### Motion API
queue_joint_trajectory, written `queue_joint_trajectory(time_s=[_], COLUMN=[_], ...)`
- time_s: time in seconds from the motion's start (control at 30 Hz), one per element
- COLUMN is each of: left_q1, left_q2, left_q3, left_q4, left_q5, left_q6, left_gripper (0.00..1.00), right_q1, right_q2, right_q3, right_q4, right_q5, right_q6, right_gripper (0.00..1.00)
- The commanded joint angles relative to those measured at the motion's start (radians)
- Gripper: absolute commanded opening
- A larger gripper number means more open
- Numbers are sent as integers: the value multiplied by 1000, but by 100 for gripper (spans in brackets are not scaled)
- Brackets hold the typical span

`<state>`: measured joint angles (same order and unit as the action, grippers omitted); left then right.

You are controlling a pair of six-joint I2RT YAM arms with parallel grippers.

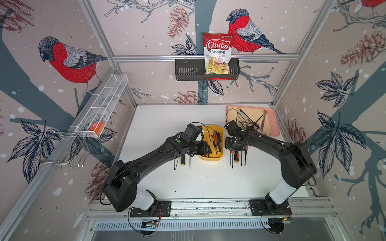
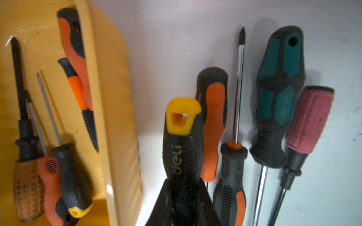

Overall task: Take out the screwdriver from the storage box
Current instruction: Place the screwdriver at the center of the board.

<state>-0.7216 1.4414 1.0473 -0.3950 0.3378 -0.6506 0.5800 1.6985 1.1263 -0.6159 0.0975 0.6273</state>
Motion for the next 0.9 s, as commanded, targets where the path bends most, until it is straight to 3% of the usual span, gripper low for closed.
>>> queue_joint_trajectory(time_s=[0.0,0.3,0.87], left_q1=[-4,-6,-5], left_q2=[-7,-4,19], left_q3=[-2,-1,23], left_q4=[13,5,-18], left_q5=[-16,-25,-34], left_q6=[-9,-6,20], left_gripper=[38,37,38], right_q1=[-7,-14,-14], right_q2=[27,97,108], right_q3=[-9,-10,29], right_q4=[48,71,32], right_q5=[-14,-25,-23], right_q6=[-20,-26,-17], right_gripper=[6,7,23])
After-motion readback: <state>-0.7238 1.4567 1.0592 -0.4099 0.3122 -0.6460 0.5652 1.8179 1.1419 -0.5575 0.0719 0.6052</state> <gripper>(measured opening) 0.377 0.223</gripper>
